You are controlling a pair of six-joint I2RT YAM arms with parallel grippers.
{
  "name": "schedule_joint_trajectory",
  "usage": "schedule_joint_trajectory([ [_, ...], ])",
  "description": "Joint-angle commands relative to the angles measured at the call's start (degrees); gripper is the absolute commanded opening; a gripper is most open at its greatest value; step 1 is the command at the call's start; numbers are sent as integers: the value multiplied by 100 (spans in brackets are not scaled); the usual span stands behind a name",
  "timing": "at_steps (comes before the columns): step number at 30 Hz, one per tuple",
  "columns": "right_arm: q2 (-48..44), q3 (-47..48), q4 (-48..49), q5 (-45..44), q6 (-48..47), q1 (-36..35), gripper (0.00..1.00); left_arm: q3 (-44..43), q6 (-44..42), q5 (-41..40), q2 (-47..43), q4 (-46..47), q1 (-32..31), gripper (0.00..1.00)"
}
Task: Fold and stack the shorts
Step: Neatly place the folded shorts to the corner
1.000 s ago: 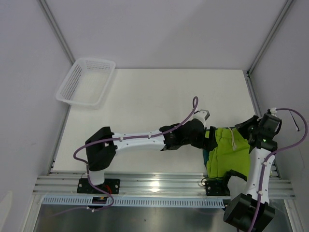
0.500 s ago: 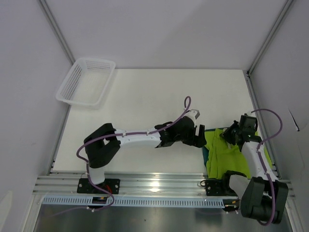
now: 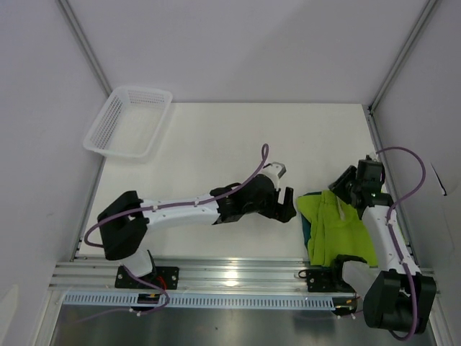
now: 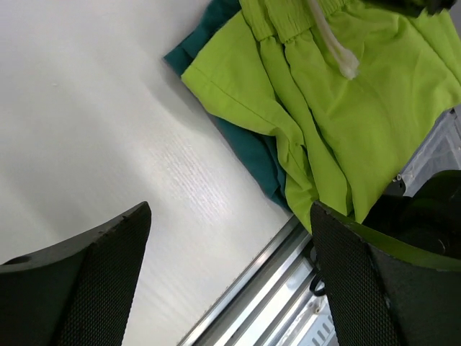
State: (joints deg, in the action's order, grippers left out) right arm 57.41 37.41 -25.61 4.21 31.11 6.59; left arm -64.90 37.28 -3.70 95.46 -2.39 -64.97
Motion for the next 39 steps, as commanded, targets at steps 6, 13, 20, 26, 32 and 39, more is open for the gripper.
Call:
schedule_joint_trajectory([
  [6, -844, 751, 239, 686, -834, -578, 99, 768, -405, -788, -1722, -814, 458, 99],
  [13, -1073, 154, 1232, 415, -1098, -1422, 100, 1594, -572, -1527, -3076, -1606, 950, 99],
  [20, -1039, -786, 2471, -716, -1441, -2890, 100, 2719, -704, -1299, -4140, -1659, 2277, 99],
  [26, -372, -1481, 3921, -834, -1916, -4174, 99, 3544, -695, -1537, -4510, -1212, 2454, 99],
  [32, -194, -1710, 4511, -667, -1986, -4359, 99, 3915, -1020, -1599, -4458, -429, 2454, 99],
  [39, -10, -1597, 4450, -491, -2013, -4394, 100, 3960, -1249, -1185, -4246, -15, 2445, 99],
])
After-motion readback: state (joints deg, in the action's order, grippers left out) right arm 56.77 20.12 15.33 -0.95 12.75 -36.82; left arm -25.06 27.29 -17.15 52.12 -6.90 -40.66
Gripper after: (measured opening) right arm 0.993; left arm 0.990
